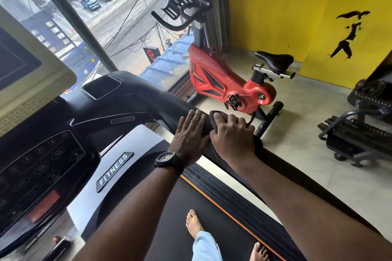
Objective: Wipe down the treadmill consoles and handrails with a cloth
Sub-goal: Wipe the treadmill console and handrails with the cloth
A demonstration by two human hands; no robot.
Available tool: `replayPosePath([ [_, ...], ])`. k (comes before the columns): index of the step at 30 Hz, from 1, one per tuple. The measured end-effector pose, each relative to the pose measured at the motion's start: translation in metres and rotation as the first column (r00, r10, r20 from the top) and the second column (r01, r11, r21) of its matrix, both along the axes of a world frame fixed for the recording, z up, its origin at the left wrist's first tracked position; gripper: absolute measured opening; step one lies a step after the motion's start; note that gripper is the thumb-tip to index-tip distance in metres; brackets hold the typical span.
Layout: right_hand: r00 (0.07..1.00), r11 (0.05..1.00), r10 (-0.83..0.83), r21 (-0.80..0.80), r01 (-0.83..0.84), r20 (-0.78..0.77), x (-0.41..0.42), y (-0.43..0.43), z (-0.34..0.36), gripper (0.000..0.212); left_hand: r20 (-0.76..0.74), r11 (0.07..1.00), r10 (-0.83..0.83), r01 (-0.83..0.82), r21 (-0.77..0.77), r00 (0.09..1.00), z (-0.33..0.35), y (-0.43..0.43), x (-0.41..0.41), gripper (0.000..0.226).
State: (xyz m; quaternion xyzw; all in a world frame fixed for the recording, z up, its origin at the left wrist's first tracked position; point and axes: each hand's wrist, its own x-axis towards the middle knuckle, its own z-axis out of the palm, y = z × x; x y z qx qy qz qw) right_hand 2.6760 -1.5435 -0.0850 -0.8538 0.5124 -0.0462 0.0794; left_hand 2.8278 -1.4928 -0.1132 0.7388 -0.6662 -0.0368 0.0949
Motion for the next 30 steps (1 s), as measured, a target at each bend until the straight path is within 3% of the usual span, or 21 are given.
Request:
replayPosePath([
  [2, 0.998, 0.998, 0.014, 0.062, -0.018, 0.064, -0.003, -0.014, -0.002, 0.052, 0.005, 1.000, 0.001, -0.001, 0.007, 1.000, 0.001, 0.000, -0.001, 0.074],
  [5, 0.986, 0.944, -0.119, 0.320, 0.075, 0.117, -0.003, -0.044, 0.003, 0.054, 0.000, 1.000, -0.008, 0.008, -0.003, 1.000, 0.002, 0.000, -0.001, 0.070],
  [6, 0.985, 0.940, -0.142, 0.325, 0.102, 0.100, -0.002, -0.043, 0.004, 0.054, -0.005, 1.000, -0.008, 0.008, -0.007, 1.000, 0.003, 0.001, -0.001, 0.070],
  [8, 0.992, 0.981, -0.116, 0.161, 0.105, 0.059, -0.001, -0.022, 0.002, 0.050, -0.011, 1.000, -0.003, 0.003, -0.008, 1.000, 0.002, 0.000, -0.002, 0.070],
  [11, 1.000, 1.000, 0.009, -0.010, -0.008, 0.015, -0.004, 0.009, -0.003, 0.044, -0.011, 1.000, 0.007, -0.007, -0.017, 1.000, -0.001, 0.000, -0.004, 0.068],
  [13, 0.998, 0.999, 0.030, 0.024, -0.032, 0.054, -0.005, -0.003, -0.003, 0.048, -0.016, 1.000, 0.007, -0.007, -0.022, 1.000, -0.002, 0.000, -0.004, 0.068],
  [17, 0.983, 0.948, -0.135, 0.304, 0.092, 0.125, -0.003, -0.034, 0.005, 0.051, 0.001, 1.000, -0.011, 0.011, -0.012, 1.000, 0.000, -0.001, -0.005, 0.069],
  [19, 0.987, 0.964, -0.148, 0.232, 0.131, 0.058, -0.001, -0.021, 0.007, 0.050, 0.015, 1.000, -0.026, 0.026, 0.002, 1.000, -0.001, 0.000, -0.008, 0.070],
  [22, 0.999, 0.998, -0.052, 0.030, 0.052, 0.004, -0.007, 0.002, 0.001, 0.051, 0.022, 1.000, -0.026, 0.026, 0.007, 0.999, -0.004, 0.001, -0.009, 0.074],
  [24, 0.996, 0.992, -0.024, 0.123, 0.013, 0.087, -0.014, -0.016, -0.001, 0.051, 0.025, 1.000, -0.028, 0.027, 0.010, 0.999, -0.005, 0.001, -0.010, 0.075],
  [27, 0.985, 0.924, -0.127, 0.375, 0.074, 0.118, -0.016, -0.049, 0.003, 0.050, 0.013, 0.999, -0.043, 0.043, 0.012, 0.999, -0.003, 0.002, -0.010, 0.071],
  [29, 0.985, 0.939, -0.161, 0.317, 0.131, 0.069, -0.015, -0.039, 0.002, 0.049, 0.021, 0.999, -0.047, 0.046, 0.014, 0.999, -0.002, 0.003, -0.010, 0.074],
  [30, 0.988, 0.973, -0.143, 0.188, 0.131, 0.052, -0.013, -0.024, 0.000, 0.048, 0.025, 0.999, -0.048, 0.048, 0.021, 0.999, -0.003, 0.003, -0.010, 0.078],
])
